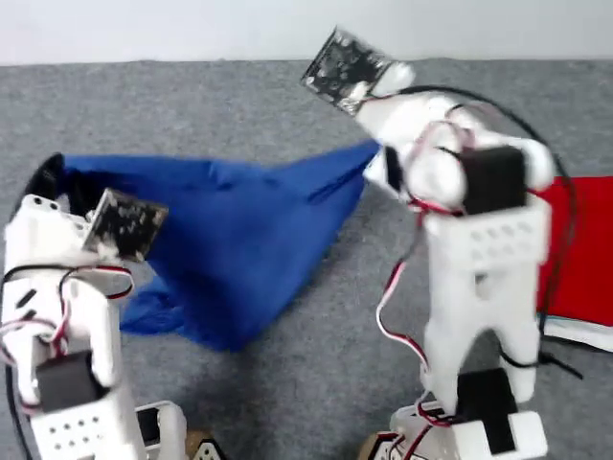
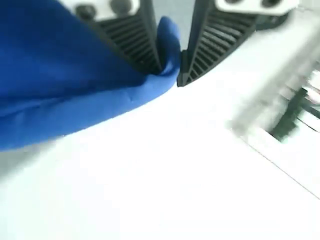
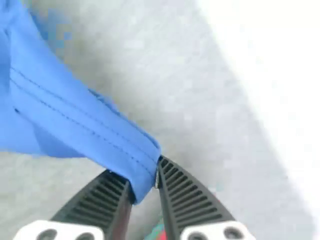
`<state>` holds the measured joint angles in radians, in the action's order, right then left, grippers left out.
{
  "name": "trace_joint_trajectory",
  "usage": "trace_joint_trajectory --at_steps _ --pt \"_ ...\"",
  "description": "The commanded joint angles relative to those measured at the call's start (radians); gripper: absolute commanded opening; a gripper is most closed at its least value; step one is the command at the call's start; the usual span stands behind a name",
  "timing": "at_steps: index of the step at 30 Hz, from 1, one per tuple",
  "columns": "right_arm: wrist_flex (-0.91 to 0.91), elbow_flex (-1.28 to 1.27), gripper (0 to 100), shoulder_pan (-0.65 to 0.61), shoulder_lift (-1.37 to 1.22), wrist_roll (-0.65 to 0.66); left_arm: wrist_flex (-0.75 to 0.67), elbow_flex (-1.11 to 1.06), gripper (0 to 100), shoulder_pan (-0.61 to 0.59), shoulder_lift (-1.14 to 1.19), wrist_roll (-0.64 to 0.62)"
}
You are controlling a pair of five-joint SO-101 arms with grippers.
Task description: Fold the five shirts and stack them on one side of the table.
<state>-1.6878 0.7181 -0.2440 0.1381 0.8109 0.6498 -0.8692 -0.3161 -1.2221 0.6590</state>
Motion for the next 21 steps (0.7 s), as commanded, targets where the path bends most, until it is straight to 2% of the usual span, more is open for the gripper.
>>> trace_joint_trajectory --at_steps 1,7,12,21 --pt "0.013 0.313 1.1 0.013 0.045 0.077 -0.086 0.068 1 0.037 -0.064 0.1" --pt "0.091 0.529 1.1 0.021 0.053 0.219 -0.143 0.157 1 0.11 -0.089 0.235" --pt "0.102 0.695 1.1 0.024 0.053 0.307 -0.181 0.217 1 0.12 -0.091 0.338" --pt "0.108 0.799 1.1 0.242 0.054 0.331 -0.181 0.259 1 0.12 -0.095 0.493"
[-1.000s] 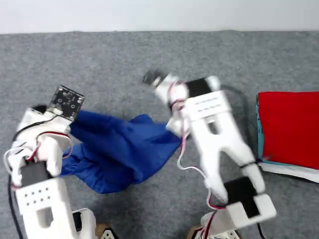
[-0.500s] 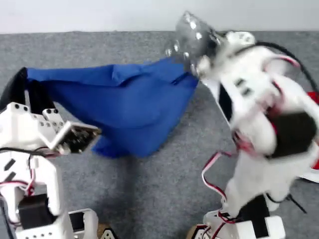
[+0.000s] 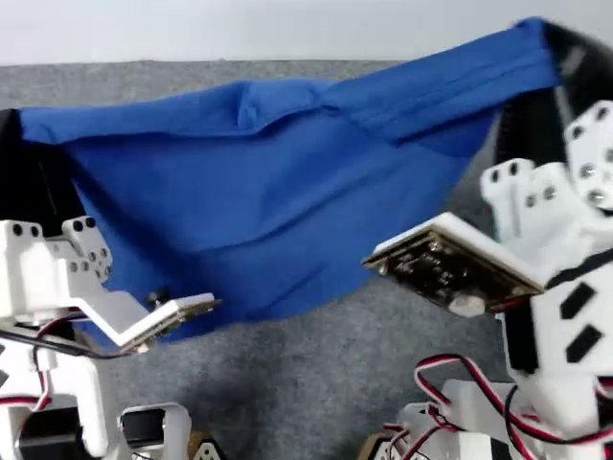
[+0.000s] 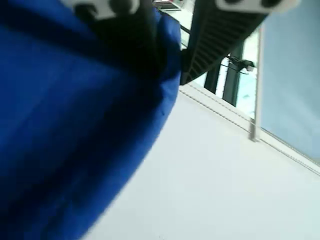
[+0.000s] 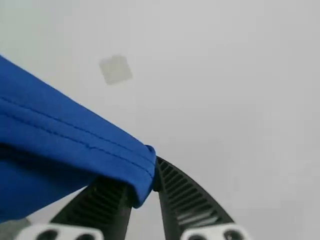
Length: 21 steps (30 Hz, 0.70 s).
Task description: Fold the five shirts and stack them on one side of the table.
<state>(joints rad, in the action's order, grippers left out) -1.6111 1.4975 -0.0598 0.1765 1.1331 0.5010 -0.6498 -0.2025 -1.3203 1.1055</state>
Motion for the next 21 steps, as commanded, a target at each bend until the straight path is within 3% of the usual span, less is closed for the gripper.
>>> trace_joint_trajectory --at_steps 1,16,21 --pt "0.042 0.034 1.1 0.064 0.016 0.009 -0.032 0.039 1 0.006 0.003 0.052" --pt "0.084 0.187 1.1 0.071 0.071 0.123 -0.026 0.038 1 0.003 -0.003 0.049" --pt "-0.007 0.187 1.2 0.197 0.12 0.133 0.04 0.016 1 0.006 -0.103 0.048"
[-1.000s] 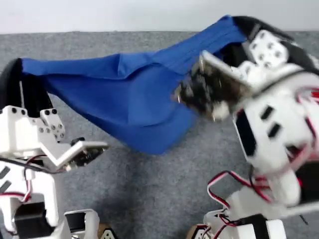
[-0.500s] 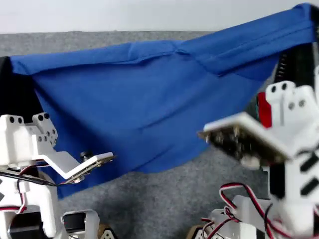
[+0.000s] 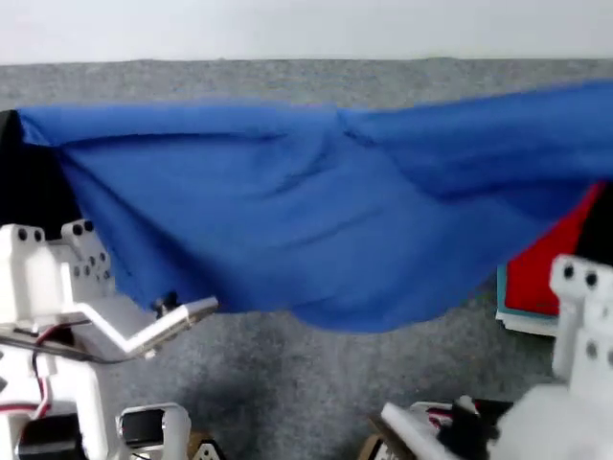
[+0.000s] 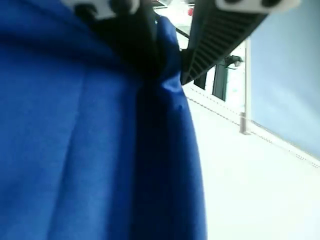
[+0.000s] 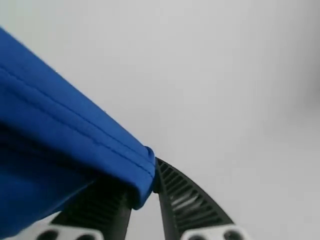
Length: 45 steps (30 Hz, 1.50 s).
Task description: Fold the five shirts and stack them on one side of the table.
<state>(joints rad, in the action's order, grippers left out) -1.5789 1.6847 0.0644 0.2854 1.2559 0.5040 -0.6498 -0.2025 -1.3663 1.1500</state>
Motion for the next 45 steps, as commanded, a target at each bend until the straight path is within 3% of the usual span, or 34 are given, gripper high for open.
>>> trace_joint_trajectory --at_steps 1,8,14,20,24,28,35,45 --pt "-0.058 0.0 1.2 0.097 0.018 0.011 0.078 0.015 1 0.006 -0.083 0.003" --pt "-0.211 -0.028 1.3 0.137 0.031 0.011 0.361 -0.007 2 0.003 -0.201 0.002" --pt "-0.213 -0.336 1.1 0.094 -0.025 0.009 0.356 -0.194 2 0.006 -0.199 0.003" --pt "-0.171 -0.733 1.1 -0.044 -0.085 -0.005 0.083 -0.51 2 0.006 -0.196 0.003" --pt "0.045 -0.967 1.1 -0.074 -0.162 -0.118 -0.184 -0.733 2 0.035 -0.127 0.003" --pt "0.282 -1.132 1.1 -0.079 -0.26 -0.127 -0.338 -0.78 2 0.071 0.048 0.002" --pt "0.572 -1.198 1.1 -0.077 -0.427 -0.17 -0.542 -0.668 2 0.072 0.433 0.0" --pt "0.891 -1.198 1.1 -0.073 -0.579 -0.247 -0.712 -0.229 2 0.071 1.049 0.0"
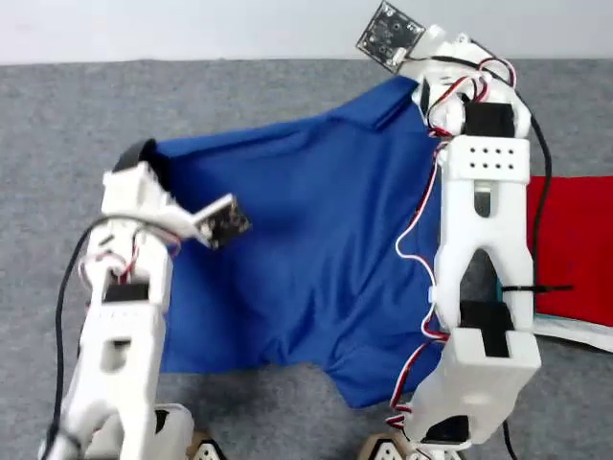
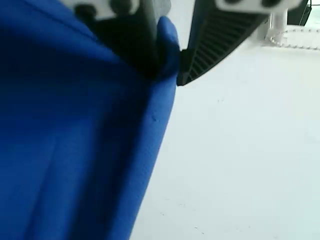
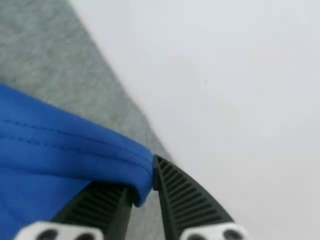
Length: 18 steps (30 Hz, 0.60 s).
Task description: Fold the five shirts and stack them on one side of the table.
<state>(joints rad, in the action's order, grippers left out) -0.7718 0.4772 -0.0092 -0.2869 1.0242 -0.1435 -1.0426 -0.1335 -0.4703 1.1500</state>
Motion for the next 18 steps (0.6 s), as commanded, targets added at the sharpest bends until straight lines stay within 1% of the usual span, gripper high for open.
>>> trace_joint_trajectory --at_steps 1,4,8,10,13,18 --pt "0.11 0.009 1.1 0.001 -0.022 -0.015 -0.071 0.213 2 0.002 0.213 0.0" --pt "0.203 0.009 1.1 0.002 -0.064 -0.012 -0.075 0.377 2 0.002 0.373 0.0" --pt "0.337 0.009 1.1 0.008 -0.107 -0.009 -0.072 0.591 2 0.002 0.523 0.0" --pt "0.389 0.009 1.1 0.007 -0.124 0.028 -0.071 0.679 2 0.002 0.578 0.0" --pt "0.45 0.009 1.1 -0.005 -0.142 0.106 -0.071 0.78 2 0.003 0.644 0.0" --pt "0.559 0.009 1.1 -0.018 -0.16 0.11 -0.071 0.874 2 0.002 0.715 0.003"
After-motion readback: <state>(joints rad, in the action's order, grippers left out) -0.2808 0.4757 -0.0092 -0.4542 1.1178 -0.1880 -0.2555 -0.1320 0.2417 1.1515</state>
